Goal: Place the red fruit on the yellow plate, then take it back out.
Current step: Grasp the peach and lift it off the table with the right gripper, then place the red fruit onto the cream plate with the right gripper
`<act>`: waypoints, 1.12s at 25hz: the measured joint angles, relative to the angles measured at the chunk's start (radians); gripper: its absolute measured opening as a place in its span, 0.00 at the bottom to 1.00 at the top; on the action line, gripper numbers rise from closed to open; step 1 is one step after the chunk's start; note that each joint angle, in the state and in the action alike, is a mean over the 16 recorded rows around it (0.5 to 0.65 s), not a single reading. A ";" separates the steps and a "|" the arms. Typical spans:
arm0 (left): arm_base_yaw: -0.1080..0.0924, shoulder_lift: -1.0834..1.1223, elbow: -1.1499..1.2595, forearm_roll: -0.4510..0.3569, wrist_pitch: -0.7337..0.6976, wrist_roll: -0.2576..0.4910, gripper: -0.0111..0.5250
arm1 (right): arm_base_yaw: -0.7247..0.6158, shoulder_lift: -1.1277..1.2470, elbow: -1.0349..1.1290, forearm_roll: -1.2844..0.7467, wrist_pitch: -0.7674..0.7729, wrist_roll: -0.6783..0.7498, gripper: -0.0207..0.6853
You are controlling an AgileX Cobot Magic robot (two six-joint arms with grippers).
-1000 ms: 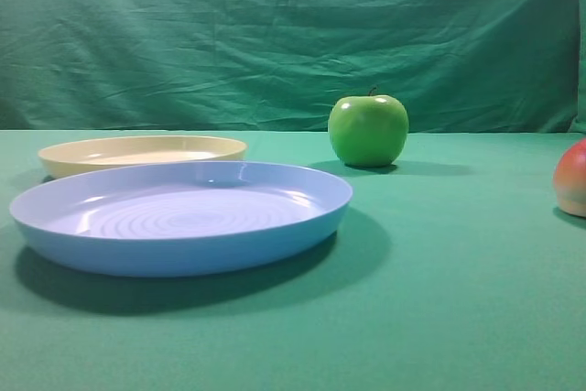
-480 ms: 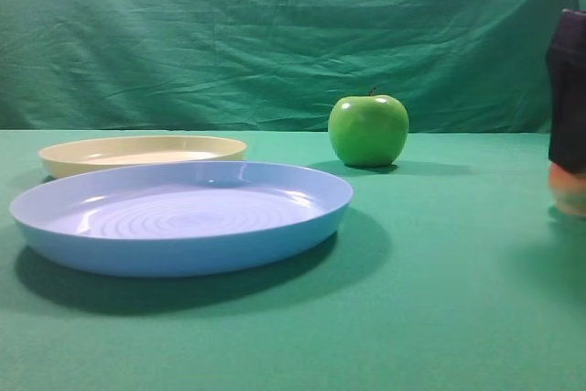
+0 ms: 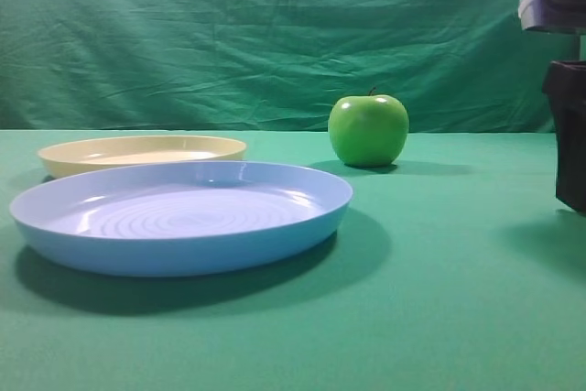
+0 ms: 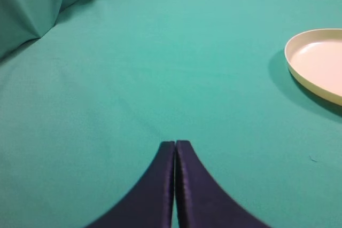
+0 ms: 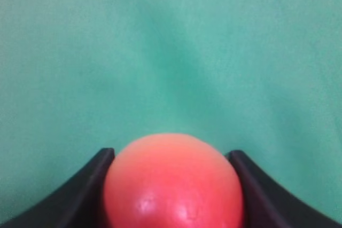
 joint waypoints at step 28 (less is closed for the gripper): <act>0.000 0.000 0.000 0.000 0.000 0.000 0.02 | 0.483 0.344 -0.942 0.005 0.230 -0.141 0.32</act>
